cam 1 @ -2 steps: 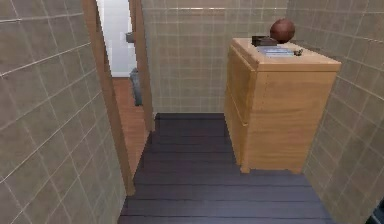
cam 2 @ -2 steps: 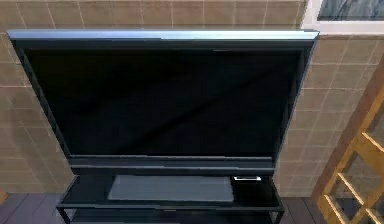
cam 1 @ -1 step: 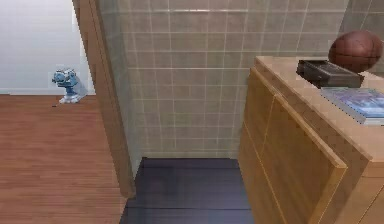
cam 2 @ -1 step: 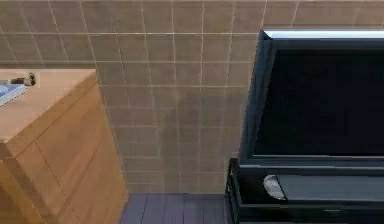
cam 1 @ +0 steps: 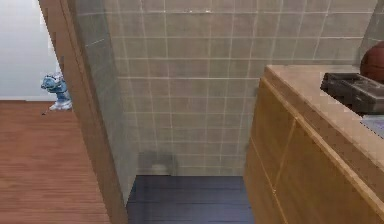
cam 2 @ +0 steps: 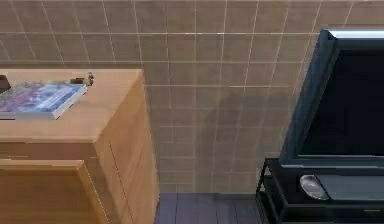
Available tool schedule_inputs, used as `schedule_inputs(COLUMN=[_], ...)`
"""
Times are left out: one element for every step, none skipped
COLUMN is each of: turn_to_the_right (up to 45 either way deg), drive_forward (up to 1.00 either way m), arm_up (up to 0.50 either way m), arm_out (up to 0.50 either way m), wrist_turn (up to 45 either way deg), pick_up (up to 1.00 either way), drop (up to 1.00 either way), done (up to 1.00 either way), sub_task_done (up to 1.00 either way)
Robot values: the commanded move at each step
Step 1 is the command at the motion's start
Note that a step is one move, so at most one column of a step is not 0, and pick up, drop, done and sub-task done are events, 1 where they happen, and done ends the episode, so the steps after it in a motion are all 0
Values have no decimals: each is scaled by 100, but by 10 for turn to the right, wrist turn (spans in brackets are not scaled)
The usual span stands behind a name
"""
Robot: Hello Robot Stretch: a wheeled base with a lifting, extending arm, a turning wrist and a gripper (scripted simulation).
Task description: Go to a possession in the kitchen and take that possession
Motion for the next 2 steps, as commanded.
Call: schedule_inputs(turn_to_the_right=[-420, 0], drive_forward=[0, 65], arm_up=[0, 0], arm_out=[0, 0], wrist_turn=[0, 0], pick_up=[0, 0], drop=[0, 0], done=[0, 0], sub_task_done=[0, 0])
